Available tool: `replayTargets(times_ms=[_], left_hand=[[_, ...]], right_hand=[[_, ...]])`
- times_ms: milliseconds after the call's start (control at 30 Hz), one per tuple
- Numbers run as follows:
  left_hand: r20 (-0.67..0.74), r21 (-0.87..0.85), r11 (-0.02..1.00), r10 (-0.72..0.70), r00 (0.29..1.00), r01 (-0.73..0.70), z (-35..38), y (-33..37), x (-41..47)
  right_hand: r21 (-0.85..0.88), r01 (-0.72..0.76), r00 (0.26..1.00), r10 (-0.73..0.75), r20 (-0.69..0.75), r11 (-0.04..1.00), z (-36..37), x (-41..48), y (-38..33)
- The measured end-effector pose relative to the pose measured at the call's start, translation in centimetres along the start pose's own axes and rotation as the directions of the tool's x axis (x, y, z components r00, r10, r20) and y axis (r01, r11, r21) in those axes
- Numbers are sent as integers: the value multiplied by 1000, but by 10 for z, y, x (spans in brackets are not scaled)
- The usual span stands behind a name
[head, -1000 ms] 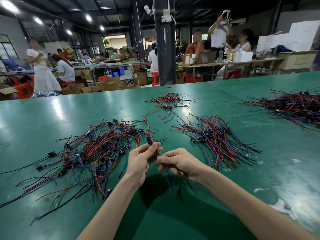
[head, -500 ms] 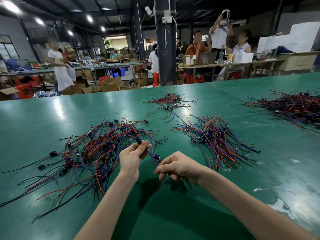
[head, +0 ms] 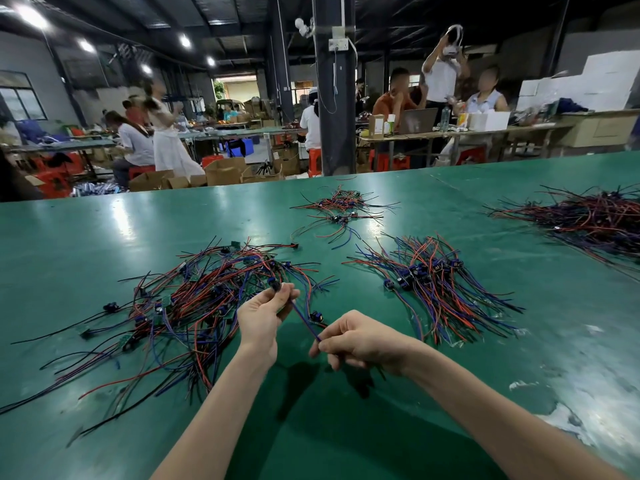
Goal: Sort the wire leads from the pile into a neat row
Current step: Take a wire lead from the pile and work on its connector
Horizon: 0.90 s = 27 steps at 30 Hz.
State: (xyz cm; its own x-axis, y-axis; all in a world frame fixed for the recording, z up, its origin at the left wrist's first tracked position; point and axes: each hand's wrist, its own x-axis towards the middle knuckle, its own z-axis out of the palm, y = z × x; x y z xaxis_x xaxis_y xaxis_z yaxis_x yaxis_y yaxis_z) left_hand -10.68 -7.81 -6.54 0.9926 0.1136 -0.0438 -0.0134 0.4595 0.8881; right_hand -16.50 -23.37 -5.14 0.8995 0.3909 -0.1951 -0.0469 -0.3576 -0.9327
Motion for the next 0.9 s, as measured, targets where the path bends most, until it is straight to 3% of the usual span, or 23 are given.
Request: replayTargets(times_ms=[433,700,900], left_hand=[[28,-45,996,-77,997,78,3,3,-2],[216,48,982,-191,958,185,18,-9,-23],[272,49,987,-160,949,152,19,-13,-22]], right_hand=[[91,43,983,-58,172,995,-12,-2,0],[179,152,984,-132,-121,972,-12,6,3],[133,190,953,-151,-262,973,-20,11,2]])
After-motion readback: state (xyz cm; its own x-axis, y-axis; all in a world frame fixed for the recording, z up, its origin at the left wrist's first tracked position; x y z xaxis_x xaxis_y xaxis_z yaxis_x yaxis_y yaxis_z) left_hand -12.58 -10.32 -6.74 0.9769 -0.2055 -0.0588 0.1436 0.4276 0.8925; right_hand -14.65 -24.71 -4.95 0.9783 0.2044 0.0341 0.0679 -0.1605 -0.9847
